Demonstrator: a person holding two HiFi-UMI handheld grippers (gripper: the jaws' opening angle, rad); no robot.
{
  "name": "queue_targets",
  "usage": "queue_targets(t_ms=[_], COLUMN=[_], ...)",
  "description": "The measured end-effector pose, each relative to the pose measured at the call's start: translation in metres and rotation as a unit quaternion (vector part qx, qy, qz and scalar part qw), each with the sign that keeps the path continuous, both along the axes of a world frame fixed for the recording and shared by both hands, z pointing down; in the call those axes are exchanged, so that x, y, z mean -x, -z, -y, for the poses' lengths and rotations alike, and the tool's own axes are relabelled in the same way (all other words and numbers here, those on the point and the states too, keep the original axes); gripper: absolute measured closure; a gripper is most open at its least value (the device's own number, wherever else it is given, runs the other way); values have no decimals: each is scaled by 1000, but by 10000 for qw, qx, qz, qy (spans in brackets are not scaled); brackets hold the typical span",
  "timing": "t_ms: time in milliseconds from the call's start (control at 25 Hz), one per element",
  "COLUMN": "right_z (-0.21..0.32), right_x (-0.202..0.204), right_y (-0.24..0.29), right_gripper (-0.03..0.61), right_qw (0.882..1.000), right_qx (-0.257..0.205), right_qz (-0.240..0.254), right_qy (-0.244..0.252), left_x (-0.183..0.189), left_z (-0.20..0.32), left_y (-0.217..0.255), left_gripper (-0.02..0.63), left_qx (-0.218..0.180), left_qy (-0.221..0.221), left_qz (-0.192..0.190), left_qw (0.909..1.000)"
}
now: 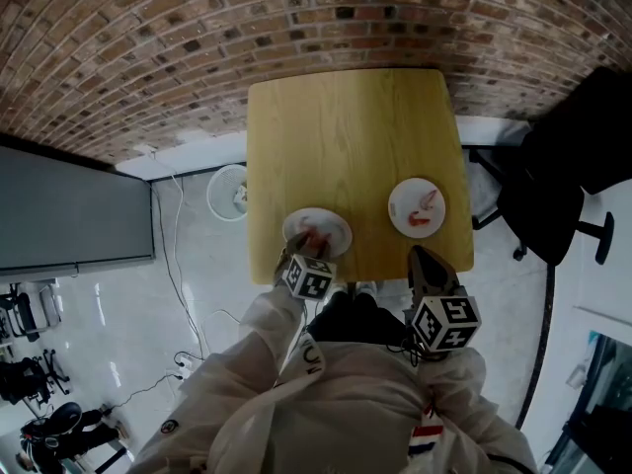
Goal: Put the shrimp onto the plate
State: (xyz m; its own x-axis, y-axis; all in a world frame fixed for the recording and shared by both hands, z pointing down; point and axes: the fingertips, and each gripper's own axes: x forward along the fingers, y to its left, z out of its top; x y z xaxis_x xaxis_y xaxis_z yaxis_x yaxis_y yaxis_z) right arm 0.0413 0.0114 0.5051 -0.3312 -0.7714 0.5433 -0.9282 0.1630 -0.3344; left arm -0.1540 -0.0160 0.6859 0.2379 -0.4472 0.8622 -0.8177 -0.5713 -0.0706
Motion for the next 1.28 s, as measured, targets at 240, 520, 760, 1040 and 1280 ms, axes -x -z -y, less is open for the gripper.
queue_targets(t_ms=[240, 520, 760, 1040, 1280], right_z=[-2, -5, -8, -13, -17], right_x=[1, 1, 3, 11, 21], right_y=[0, -1, 1, 1, 9], right_gripper=[555, 555, 555, 555, 555], right_qw=[10000, 10000, 9999, 9999, 9998], right_qx=[20, 42, 30, 10, -60], right_qz=[11, -2, -6, -1, -52], right_qy=[-31, -75, -107, -124, -186], left_x=[0, 0, 3, 6, 9], left_z=[0, 0, -2, -3, -4], left_y=[2, 3, 4, 10, 23], left_gripper=[437, 460, 460, 460, 460], left_qx=[-104, -251, -255, -339, -406], left_qy=[-33, -63, -32, -38, -96], left_qz=[110, 160, 40, -129, -268], left_qw=[9999, 9995, 9997, 9993, 9988])
